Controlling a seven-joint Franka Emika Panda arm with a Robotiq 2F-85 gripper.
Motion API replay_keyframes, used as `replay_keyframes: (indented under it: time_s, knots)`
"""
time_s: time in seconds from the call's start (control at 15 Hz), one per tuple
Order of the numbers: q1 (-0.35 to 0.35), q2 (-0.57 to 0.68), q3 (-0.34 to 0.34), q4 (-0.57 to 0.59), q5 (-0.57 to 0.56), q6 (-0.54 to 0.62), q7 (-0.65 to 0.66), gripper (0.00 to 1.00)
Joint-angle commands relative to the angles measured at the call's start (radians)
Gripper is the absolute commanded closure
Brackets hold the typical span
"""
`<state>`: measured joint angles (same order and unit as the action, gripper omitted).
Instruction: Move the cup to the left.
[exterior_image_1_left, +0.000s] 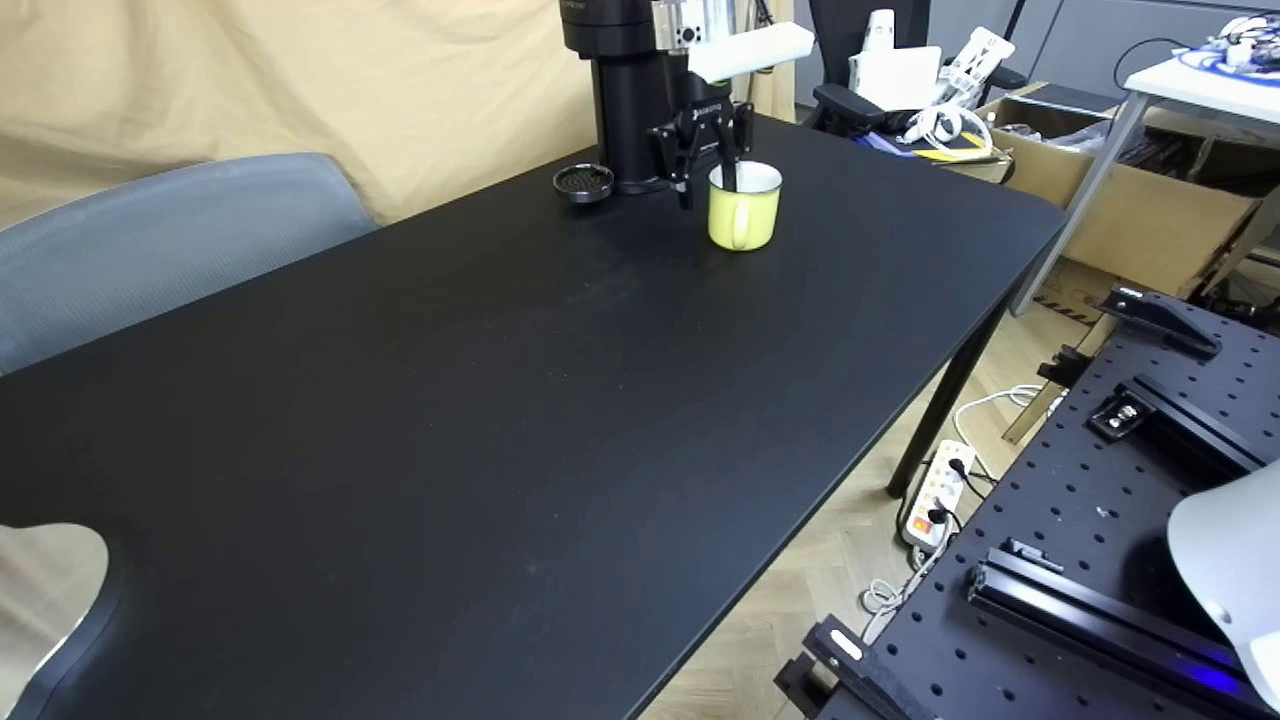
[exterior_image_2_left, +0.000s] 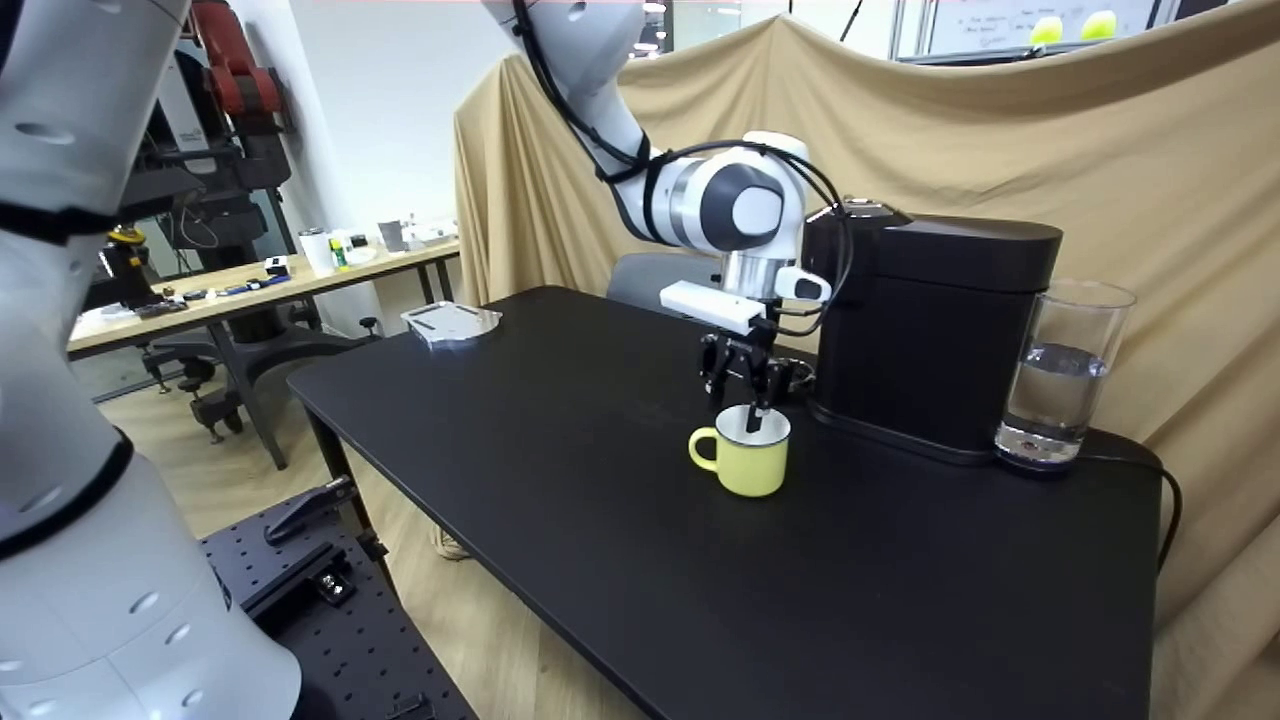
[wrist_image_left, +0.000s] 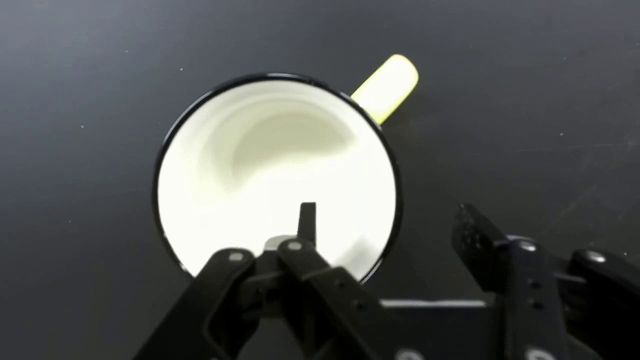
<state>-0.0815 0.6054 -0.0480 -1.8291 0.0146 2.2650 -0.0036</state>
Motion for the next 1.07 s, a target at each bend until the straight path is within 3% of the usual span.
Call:
replay_keyframes:
  time_s: [0.0,0.4,1.0]
  knots:
    - [0.000,-0.006,0.004,0.002,0.018,0.002,0.013,0.58]
    - [-0.002,-0.017,-0.007,-0.011,0.015,-0.004,0.021,0.98]
    - [0.037,-0.045,-0.011,0.000,-0.043,-0.028,0.011,0.97]
